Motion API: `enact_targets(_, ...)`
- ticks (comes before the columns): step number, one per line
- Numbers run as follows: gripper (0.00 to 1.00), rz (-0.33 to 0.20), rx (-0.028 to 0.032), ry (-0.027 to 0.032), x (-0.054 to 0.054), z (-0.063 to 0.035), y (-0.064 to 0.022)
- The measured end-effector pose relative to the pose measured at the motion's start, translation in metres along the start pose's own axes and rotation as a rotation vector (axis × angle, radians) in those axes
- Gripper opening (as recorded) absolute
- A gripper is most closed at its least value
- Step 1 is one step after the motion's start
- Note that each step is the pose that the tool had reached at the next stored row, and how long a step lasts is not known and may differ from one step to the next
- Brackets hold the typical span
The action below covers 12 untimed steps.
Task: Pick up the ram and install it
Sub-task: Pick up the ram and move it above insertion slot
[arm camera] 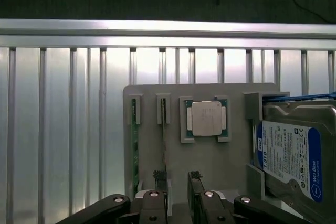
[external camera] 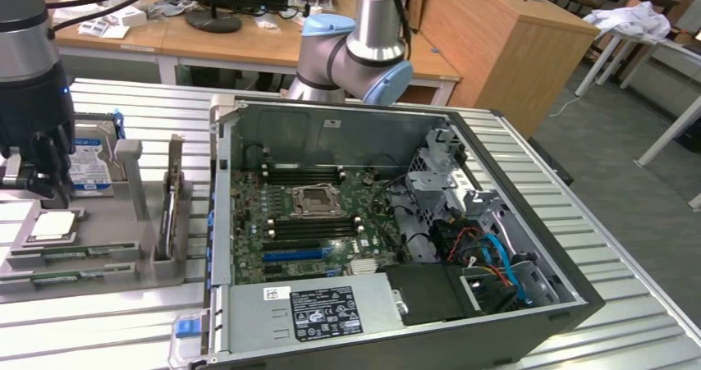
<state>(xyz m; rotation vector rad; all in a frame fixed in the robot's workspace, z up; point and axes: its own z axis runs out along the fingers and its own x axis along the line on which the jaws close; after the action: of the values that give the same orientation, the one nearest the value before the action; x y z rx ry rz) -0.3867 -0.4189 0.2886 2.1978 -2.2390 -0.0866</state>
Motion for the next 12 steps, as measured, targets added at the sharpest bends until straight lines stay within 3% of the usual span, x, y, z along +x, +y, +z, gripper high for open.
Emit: enact_targets(12, 0.3, 0.0, 0.0, 0.0, 0.0, 0.0126, -0.0005)
